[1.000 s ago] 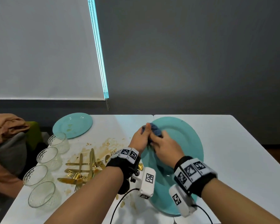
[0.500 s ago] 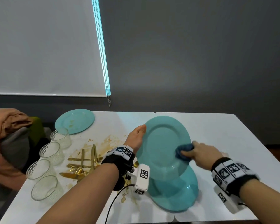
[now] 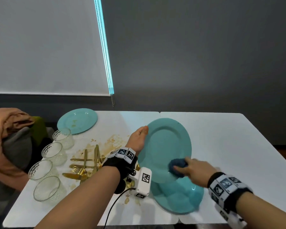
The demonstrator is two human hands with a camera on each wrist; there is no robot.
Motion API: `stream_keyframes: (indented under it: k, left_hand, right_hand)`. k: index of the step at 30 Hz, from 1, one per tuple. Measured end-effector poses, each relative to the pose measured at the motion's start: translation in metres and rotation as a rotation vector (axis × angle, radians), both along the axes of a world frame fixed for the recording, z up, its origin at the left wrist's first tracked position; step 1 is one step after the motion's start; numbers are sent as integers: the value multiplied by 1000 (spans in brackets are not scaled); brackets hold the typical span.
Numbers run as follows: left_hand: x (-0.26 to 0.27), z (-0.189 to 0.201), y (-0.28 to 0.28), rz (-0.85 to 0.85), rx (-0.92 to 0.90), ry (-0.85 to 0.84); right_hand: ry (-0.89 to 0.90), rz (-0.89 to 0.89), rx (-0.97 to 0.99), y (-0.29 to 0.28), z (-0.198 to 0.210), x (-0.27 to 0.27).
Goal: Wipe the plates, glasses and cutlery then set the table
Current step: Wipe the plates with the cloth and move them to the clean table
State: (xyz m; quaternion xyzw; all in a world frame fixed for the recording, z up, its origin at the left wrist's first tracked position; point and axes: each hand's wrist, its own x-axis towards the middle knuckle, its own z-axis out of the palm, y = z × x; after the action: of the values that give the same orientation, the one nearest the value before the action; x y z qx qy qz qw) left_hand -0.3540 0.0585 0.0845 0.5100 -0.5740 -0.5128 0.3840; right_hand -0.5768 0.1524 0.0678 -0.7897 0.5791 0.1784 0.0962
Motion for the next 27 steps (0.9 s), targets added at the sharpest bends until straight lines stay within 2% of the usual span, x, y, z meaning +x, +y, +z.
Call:
stream_keyframes:
  k: [3,5,7,9,11,14,15,17,19,21,24,25,27]
  left_hand:
    - [-5,4,7,-17,-18,-71]
    - [-16,7,14,-56,-29,-100]
    - [-29,8,20,-78,-41,-111]
    - [-35,8,21,-65,-21,-58]
    - [-31,4,18,-29,22,-30]
    - [-18,-32,5,59,101,14]
    - [-13,-46,1,78,131,30]
    - [-9,-54,6,87,186,22]
    - [-11,-52,14,84,213,15]
    - [-15,-42,22,39,202,4]
    - [-29,-20,31,-92,165,-76]
    - [-34,-20,32,-123,129,-133]
    - [-42,-22,31,-149,76,-185]
  right_hand:
    - [60,-203,-152,-18,20,-21]
    - [-32,-308,-266,-30,31,-9]
    - [-184,-360,-299,-34,33,14]
    - [-286,-277,-284,-27,22,39]
    - [-318,-109,-206,-12,9,55]
    - [-220,109,-3,5,-12,41]
    - [-150,133,55,7,-16,28]
    - [-42,45,106,6,-22,-4]
    - [9,-121,25,0,-21,-30]
    - [-59,-333,-129,-11,-10,-39]
    - [-232,-616,-336,-32,6,-23]
    - [-268,-627,-358,-37,11,-11]
    - [-335,-507,-340,-41,13,14]
